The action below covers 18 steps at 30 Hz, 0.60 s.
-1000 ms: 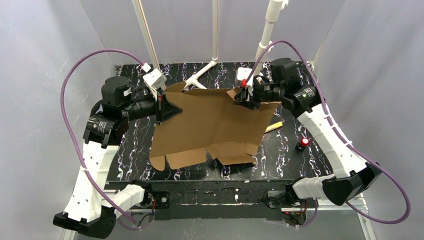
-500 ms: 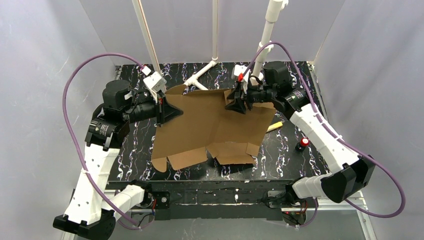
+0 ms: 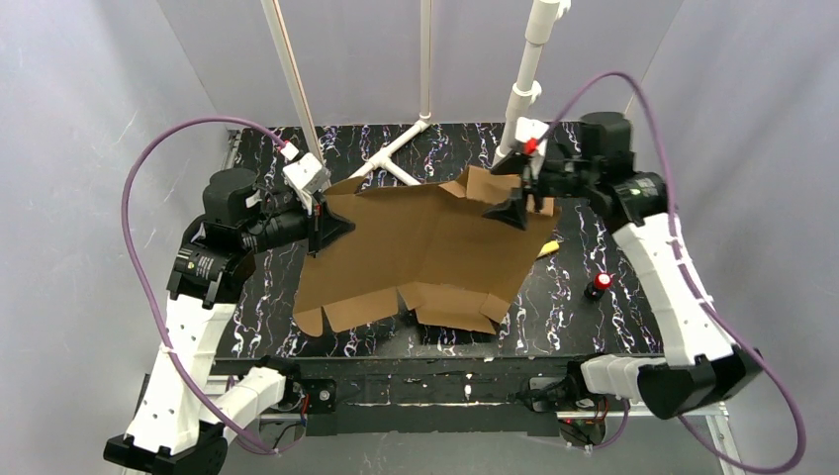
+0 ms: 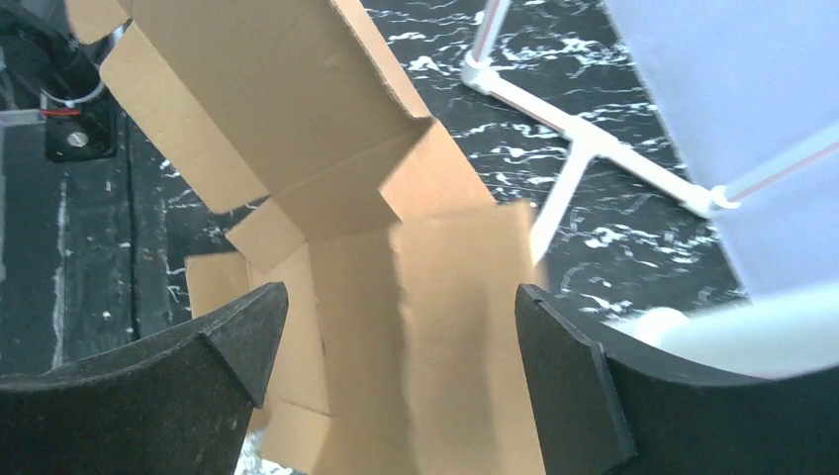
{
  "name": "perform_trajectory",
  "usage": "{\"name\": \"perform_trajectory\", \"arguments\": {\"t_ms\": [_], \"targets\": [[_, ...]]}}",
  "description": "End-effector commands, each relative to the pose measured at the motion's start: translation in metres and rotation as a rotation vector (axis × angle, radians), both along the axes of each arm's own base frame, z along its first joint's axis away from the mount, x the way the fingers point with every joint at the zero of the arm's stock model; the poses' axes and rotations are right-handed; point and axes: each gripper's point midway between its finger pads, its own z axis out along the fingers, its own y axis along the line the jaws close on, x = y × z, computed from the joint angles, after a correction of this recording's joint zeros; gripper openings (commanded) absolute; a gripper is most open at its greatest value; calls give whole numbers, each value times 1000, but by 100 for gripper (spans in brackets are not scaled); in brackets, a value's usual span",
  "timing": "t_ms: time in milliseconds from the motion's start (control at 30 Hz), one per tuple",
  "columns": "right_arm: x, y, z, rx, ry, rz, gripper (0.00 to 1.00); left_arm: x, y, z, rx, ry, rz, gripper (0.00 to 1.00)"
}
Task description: Fold the paper box
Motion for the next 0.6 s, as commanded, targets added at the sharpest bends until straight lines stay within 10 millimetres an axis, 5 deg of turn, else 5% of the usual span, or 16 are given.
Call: {"name": "perform_trajectory", "arguments": {"t_ms": [0, 167, 367, 467, 567], "targets": [[-40, -36, 33, 0, -92, 24, 93, -3, 7, -2, 48, -73, 2, 0], [10, -101, 31, 49, -1, -391, 79, -3, 12, -5, 69, -105, 17, 0], [56, -170, 19, 99, 45, -820, 27, -3, 14, -4, 78, -125, 24, 0], [66, -183, -3, 65, 66, -889, 18, -3, 14, -2, 75, -130, 30, 0], [58, -173, -32, 28, 122, -809, 14, -3, 14, 2, 68, -133, 34, 0]]}}
